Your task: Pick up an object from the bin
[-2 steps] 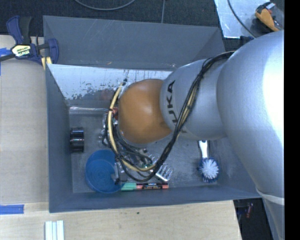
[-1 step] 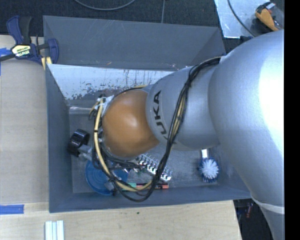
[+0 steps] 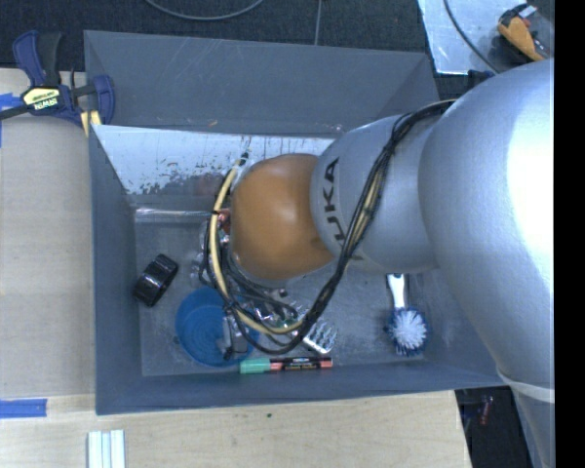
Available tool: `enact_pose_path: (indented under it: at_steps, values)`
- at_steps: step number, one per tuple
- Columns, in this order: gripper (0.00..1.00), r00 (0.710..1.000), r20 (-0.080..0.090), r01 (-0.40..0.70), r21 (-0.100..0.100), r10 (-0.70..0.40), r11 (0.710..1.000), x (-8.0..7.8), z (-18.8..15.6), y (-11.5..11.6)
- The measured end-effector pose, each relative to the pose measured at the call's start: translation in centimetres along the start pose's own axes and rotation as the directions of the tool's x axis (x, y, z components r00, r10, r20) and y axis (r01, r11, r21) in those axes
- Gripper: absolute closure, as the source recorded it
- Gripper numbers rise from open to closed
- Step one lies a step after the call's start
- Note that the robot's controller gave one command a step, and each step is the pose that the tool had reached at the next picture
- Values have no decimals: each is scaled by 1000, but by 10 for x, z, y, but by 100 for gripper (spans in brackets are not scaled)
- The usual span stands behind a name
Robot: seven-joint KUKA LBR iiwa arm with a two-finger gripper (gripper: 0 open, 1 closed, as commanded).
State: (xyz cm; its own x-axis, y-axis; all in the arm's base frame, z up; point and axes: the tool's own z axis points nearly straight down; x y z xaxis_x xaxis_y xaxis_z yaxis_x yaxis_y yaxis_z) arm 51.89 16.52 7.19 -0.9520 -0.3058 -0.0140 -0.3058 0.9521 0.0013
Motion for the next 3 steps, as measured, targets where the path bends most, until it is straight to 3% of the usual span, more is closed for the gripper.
enact_pose_path:
  at_steps: [1, 3]
  values:
    - [100, 768, 22, 640, 9, -641, 768, 12, -1, 70]
    - [100, 771, 24, 636, 9, -636, 772, 12, -18, 69]
